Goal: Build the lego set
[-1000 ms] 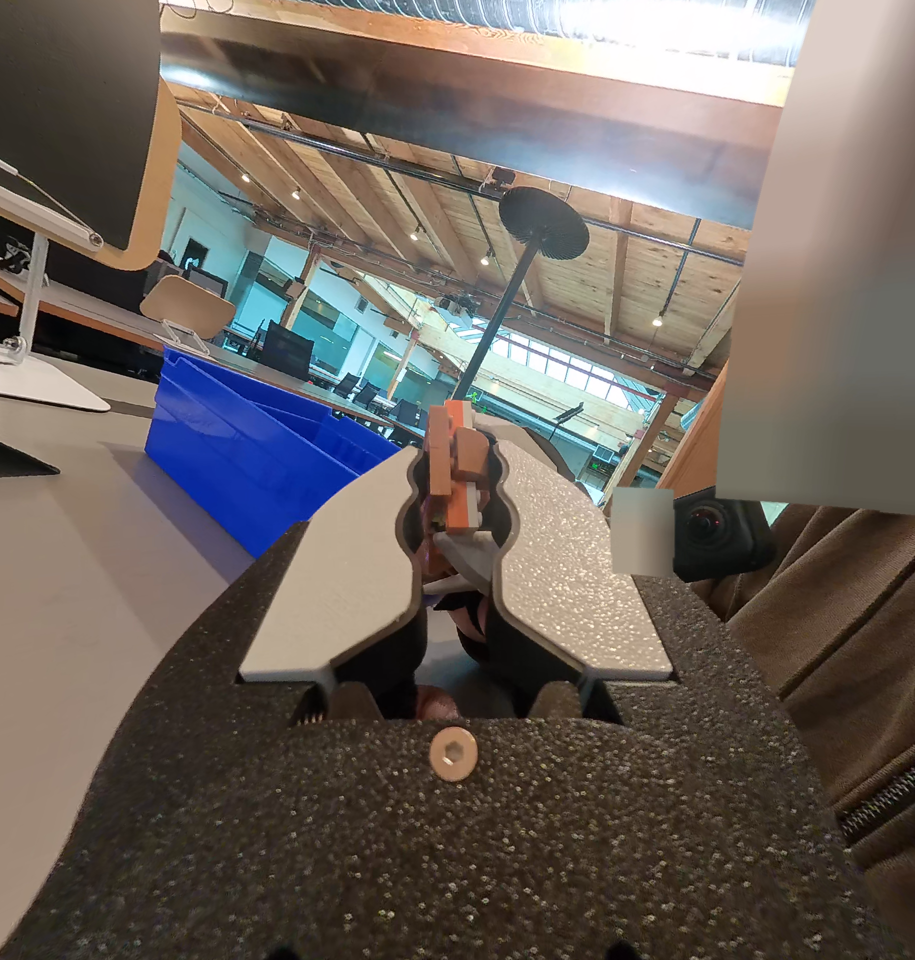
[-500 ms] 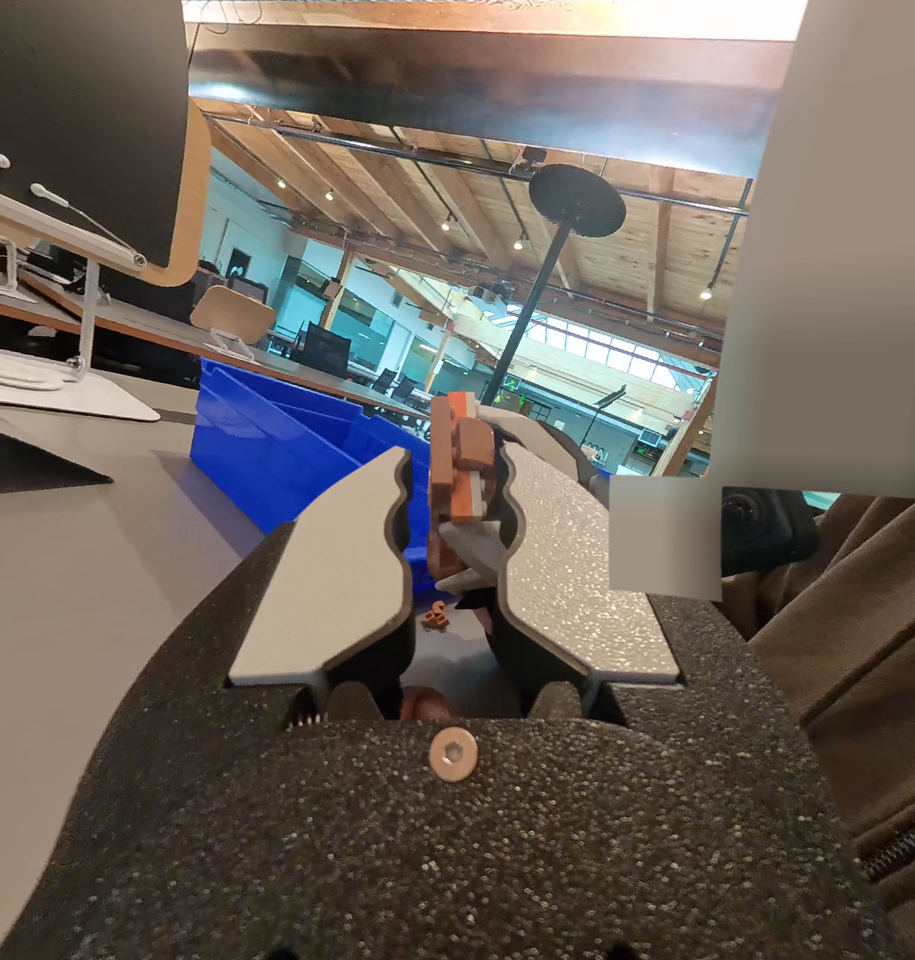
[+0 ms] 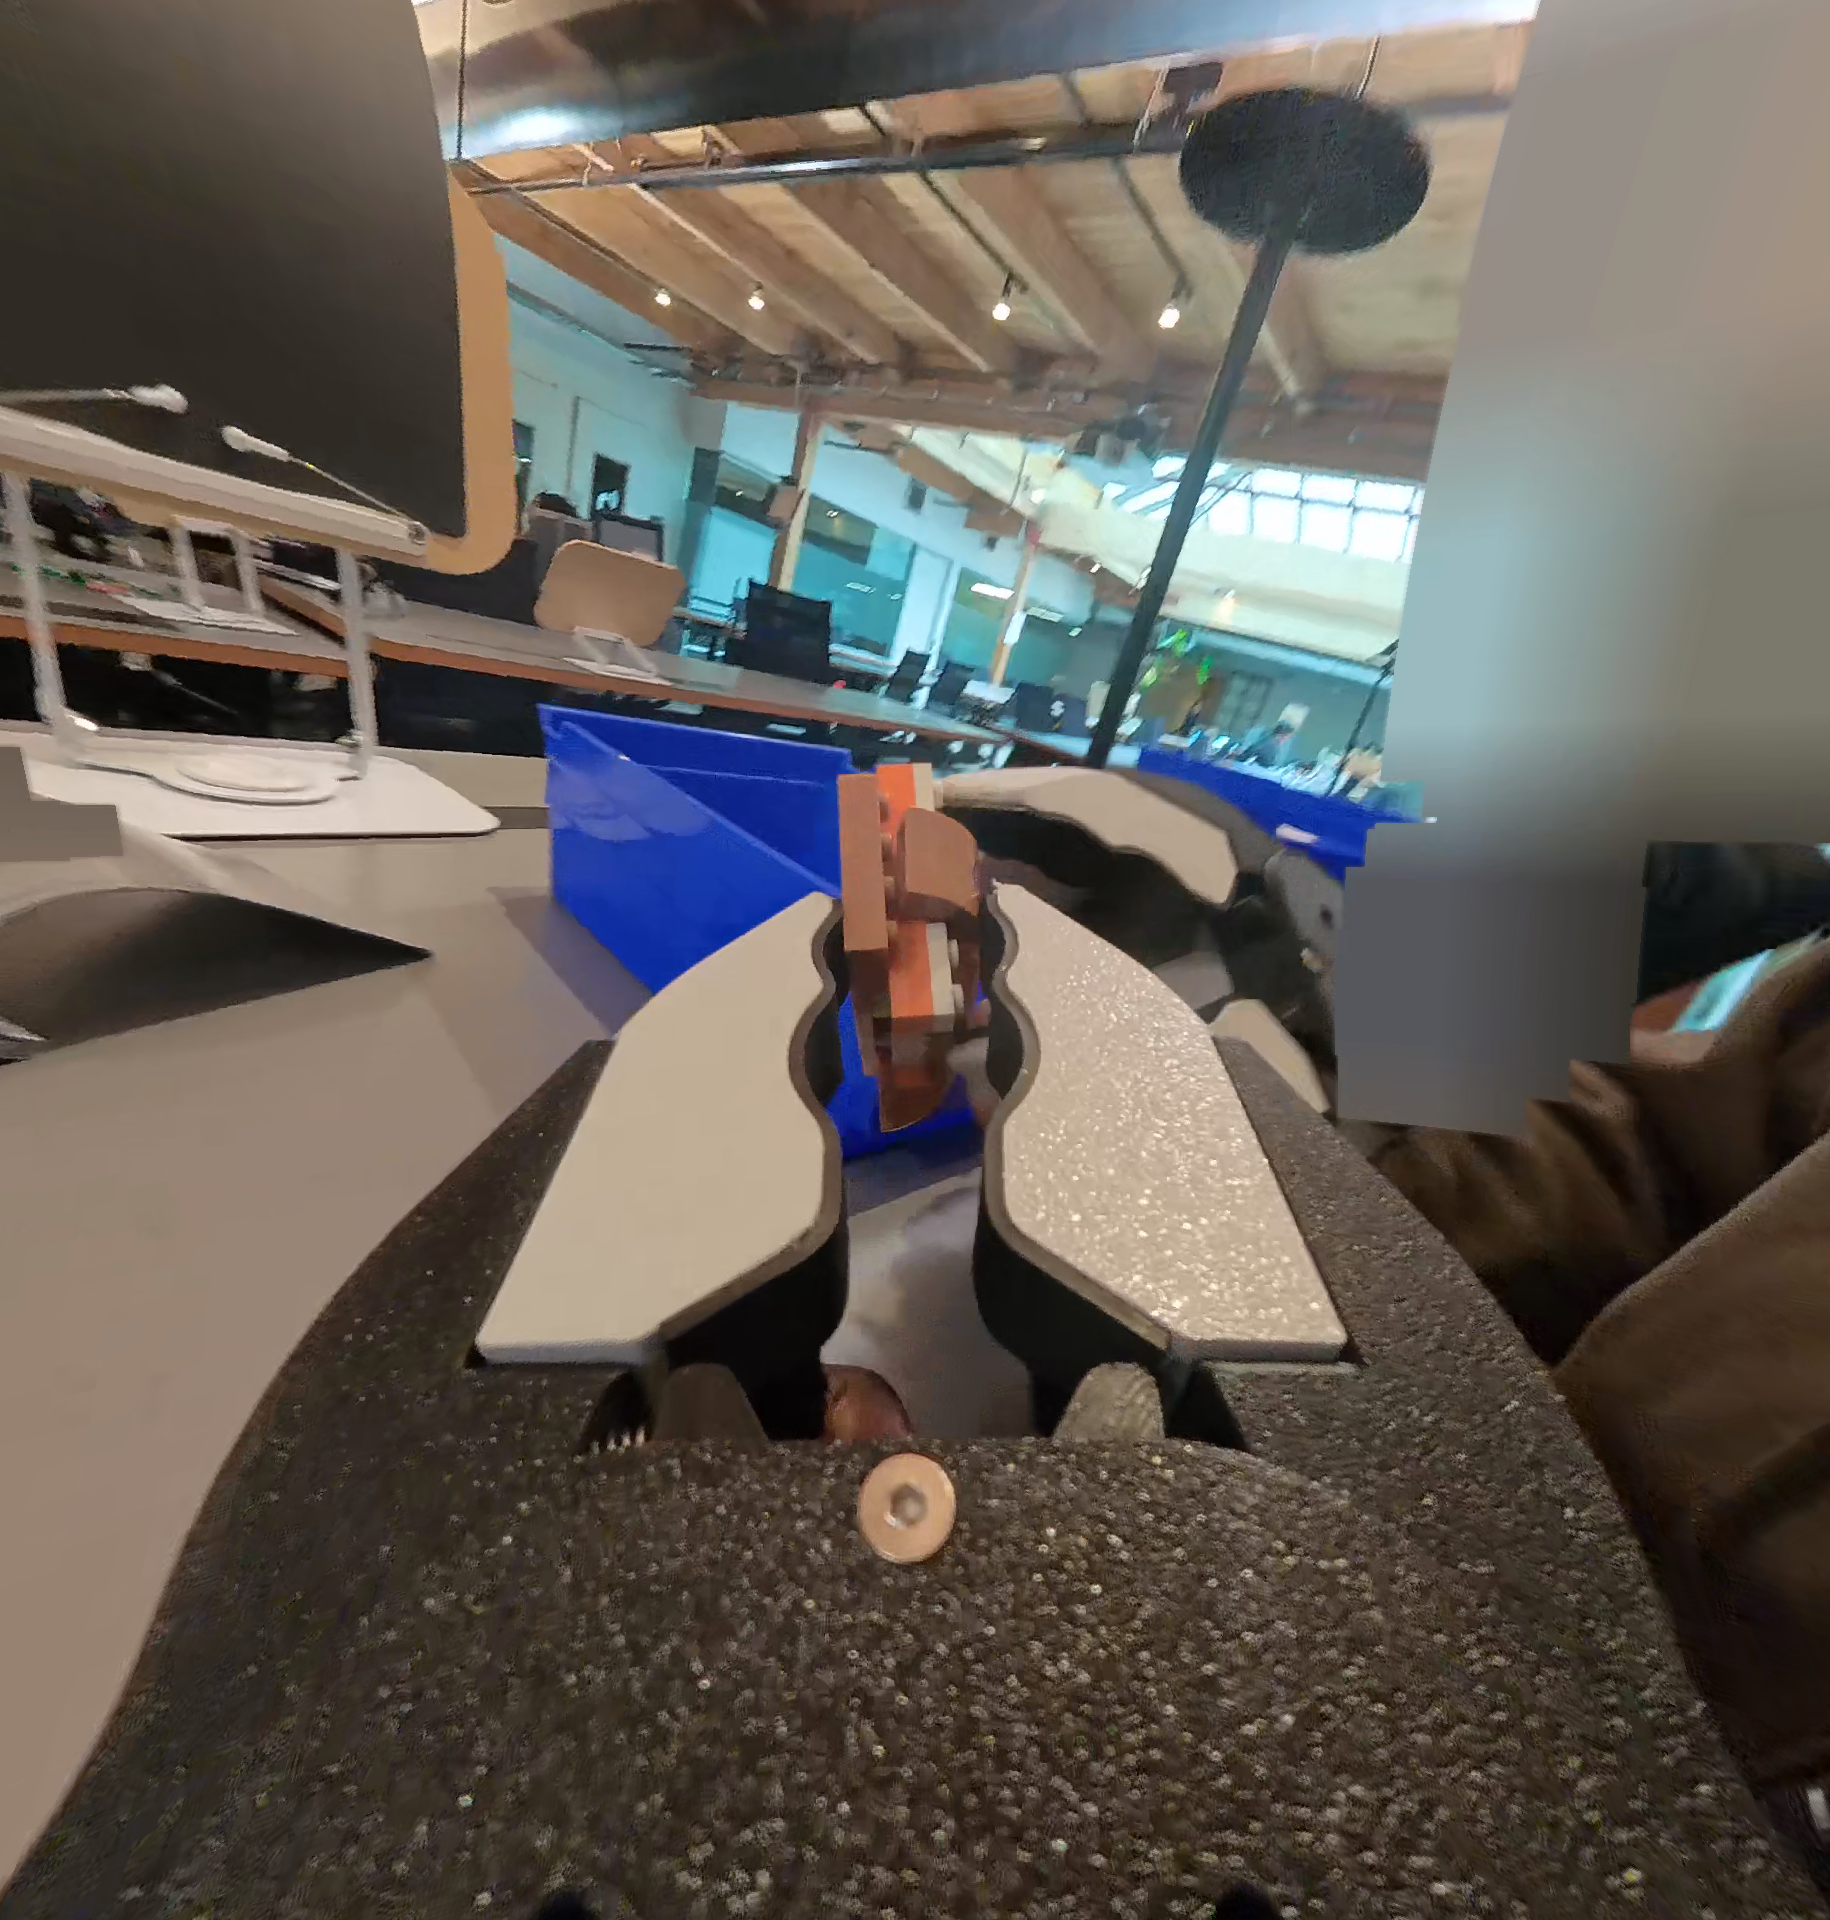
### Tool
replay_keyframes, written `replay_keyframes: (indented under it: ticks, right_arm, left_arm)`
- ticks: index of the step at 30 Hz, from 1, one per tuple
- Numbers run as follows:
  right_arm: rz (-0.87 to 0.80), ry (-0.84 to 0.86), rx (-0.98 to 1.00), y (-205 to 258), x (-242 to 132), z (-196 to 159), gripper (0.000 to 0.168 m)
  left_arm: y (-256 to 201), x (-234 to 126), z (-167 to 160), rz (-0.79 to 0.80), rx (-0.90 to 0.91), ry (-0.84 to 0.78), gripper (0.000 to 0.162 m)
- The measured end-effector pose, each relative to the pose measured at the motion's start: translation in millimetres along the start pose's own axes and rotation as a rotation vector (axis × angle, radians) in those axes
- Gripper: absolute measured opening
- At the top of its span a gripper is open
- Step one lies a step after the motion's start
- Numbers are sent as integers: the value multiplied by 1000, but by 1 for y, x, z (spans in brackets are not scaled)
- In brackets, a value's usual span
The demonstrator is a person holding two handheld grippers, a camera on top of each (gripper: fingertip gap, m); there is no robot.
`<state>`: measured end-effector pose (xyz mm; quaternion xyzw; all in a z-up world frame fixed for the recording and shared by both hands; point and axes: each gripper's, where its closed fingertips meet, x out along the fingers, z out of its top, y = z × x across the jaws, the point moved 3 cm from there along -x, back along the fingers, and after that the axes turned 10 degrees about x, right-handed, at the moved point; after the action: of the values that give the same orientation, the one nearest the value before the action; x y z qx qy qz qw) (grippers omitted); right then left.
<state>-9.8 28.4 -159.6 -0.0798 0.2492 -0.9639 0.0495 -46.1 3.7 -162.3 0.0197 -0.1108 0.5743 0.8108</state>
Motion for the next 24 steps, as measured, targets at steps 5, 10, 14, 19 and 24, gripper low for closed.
replay_keyframes:
  ticks: [5, 10, 14, 19, 24]
  right_arm:
    - [66, 24, 131, -12, -5, 5, 50]
    - [280, 114, 269, -16, 1, 11, 46]
    - [361, 144, 269, -13, 2, 8, 45]
    - [392, 151, 299, -11, 3, -2, 37]
    - [443, 147, 349, -9, 1, -7, 23]
  left_arm:
    - [10, -7, 3, -9, 280, 129, 24]
    - [6, -9, 5, -123, 679, 242, 24]
    - [7, -6, 0, -160, 885, 287, 24]
    - [3, -3, -10, -218, 939, 305, 24]
    - [4, 1, -16, -254, 875, 312, 24]
